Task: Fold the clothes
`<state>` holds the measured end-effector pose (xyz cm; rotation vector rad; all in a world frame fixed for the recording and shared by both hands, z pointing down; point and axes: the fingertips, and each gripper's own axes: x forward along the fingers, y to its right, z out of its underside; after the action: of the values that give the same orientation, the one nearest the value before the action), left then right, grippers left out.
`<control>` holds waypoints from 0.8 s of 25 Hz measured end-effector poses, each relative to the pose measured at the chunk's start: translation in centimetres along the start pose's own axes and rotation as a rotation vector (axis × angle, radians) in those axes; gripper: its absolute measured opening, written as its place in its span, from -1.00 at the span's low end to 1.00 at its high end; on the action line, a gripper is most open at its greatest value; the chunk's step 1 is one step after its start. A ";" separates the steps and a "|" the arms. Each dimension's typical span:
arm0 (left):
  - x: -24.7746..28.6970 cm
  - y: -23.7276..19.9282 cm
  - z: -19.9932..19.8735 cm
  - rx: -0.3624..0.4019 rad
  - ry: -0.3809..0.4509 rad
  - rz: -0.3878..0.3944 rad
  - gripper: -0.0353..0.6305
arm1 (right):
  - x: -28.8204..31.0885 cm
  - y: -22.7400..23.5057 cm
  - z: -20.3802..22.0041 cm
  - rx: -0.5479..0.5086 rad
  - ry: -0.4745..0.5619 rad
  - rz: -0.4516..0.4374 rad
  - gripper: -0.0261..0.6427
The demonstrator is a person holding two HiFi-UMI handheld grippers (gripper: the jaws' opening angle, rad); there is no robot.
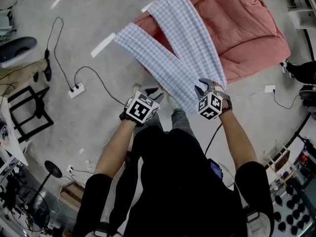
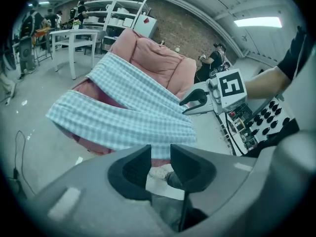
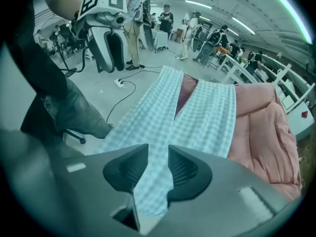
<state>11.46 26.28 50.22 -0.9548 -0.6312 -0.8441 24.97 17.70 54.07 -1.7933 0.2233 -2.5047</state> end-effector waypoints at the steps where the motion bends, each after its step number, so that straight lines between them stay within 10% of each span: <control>1: -1.0 -1.2 0.1 0.001 -0.001 -0.008 -0.50 | 0.2 -0.1 -0.9 0.010 -0.001 -0.001 -0.52; 20: -18.4 -21.3 0.1 0.054 0.047 -0.181 -0.51 | 5.3 0.1 -16.0 0.168 -0.013 0.002 -0.54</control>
<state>-16.30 25.76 45.27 -0.8353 -0.7044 -1.0024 8.18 18.31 53.96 -1.7419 0.0127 -2.4284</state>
